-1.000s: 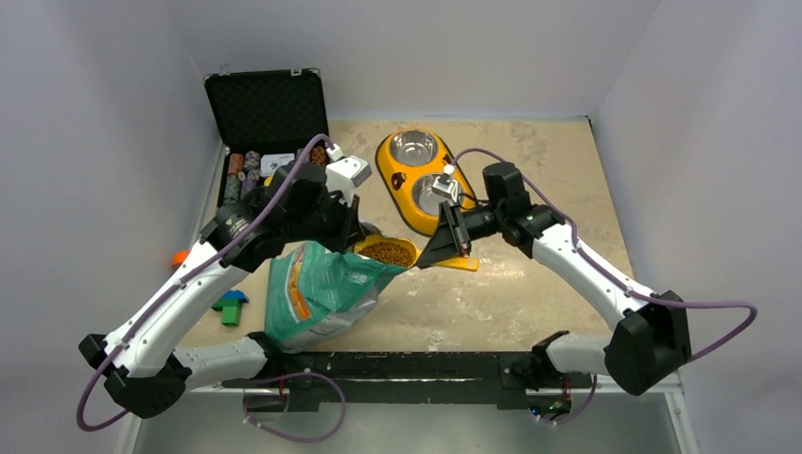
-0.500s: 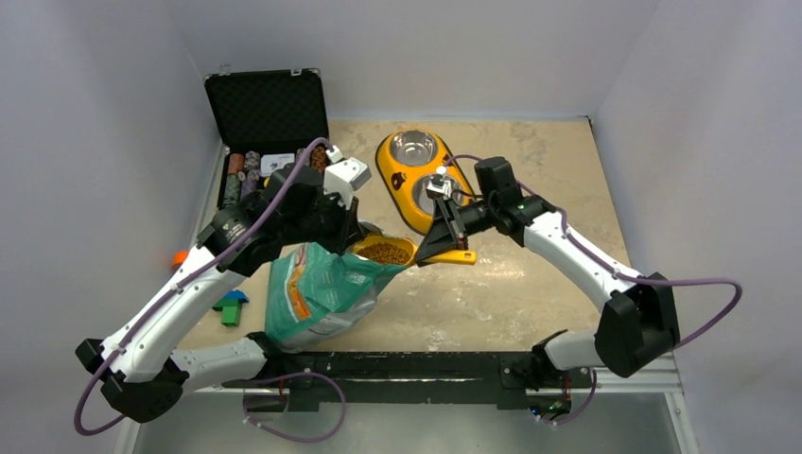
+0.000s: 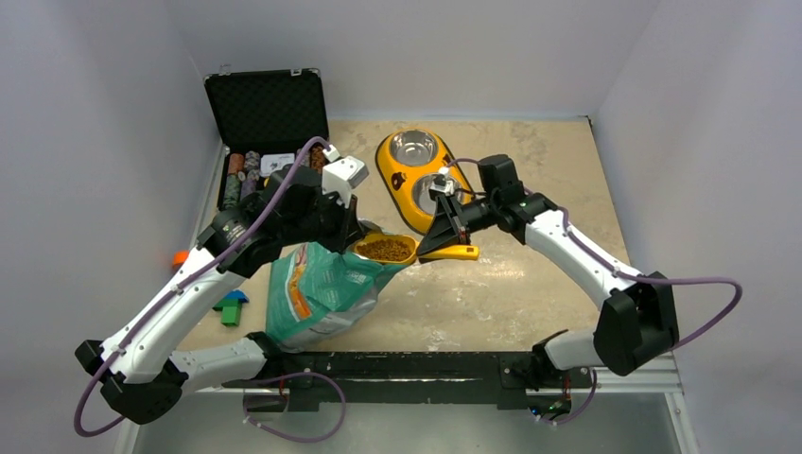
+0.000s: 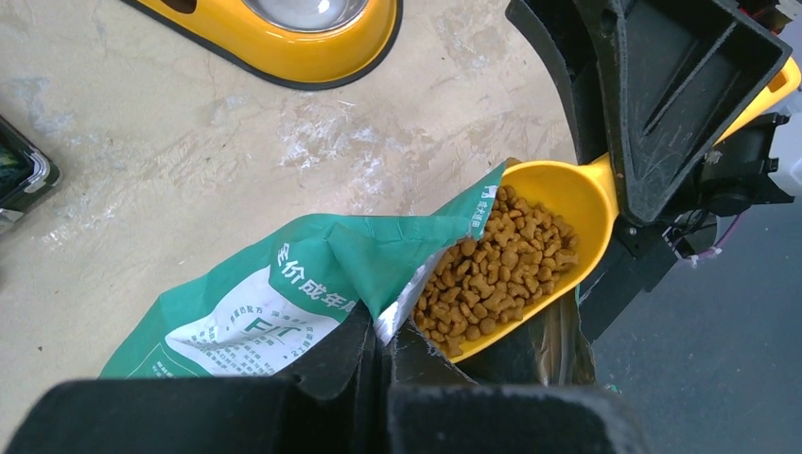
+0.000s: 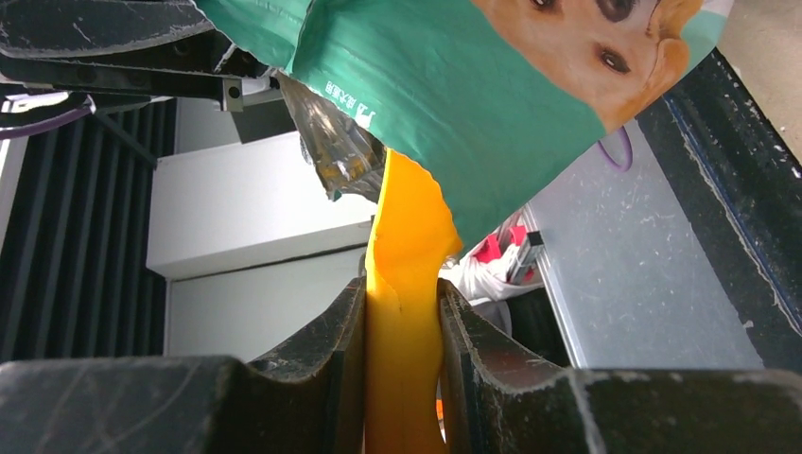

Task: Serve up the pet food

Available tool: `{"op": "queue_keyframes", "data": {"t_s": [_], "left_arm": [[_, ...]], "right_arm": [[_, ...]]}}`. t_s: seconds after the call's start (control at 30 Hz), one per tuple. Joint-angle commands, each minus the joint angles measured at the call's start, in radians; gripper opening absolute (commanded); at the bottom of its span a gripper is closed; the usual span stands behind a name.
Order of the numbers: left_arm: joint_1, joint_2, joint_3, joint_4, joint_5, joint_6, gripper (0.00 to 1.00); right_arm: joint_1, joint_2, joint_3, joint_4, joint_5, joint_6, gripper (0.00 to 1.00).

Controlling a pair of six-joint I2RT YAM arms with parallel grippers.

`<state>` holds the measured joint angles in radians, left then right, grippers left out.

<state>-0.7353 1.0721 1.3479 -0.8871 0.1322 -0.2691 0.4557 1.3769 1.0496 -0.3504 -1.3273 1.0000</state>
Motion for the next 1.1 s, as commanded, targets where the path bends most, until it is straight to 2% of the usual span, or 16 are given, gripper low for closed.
{"op": "queue_keyframes", "data": {"t_s": [0.0,0.2,0.43,0.6,0.73,0.93,1.07], "left_arm": [[-0.01,-0.061,0.068,0.189,0.008,-0.058,0.0],[-0.009,-0.055,0.071,0.152,-0.114,-0.068,0.0],[-0.009,-0.063,0.06,0.156,-0.127,-0.065,0.0],[-0.009,-0.048,0.084,0.114,-0.26,-0.112,0.0],[-0.009,-0.008,0.129,0.04,-0.362,-0.141,0.0],[-0.009,-0.014,0.117,0.044,-0.381,-0.144,0.0],[-0.009,0.001,0.148,-0.03,-0.482,-0.173,0.0]], "right_arm": [[-0.035,-0.05,0.042,-0.058,0.034,-0.077,0.0],[-0.072,-0.095,0.008,-0.047,0.026,-0.071,0.0],[-0.109,-0.162,-0.049,-0.076,0.007,-0.089,0.0],[-0.115,-0.21,-0.054,-0.132,-0.001,-0.12,0.0],[-0.123,-0.248,-0.034,-0.143,0.0,-0.114,0.0],[-0.143,-0.275,-0.016,-0.118,0.001,-0.085,0.0],[-0.188,-0.284,0.017,-0.069,-0.013,-0.037,0.0]]}}
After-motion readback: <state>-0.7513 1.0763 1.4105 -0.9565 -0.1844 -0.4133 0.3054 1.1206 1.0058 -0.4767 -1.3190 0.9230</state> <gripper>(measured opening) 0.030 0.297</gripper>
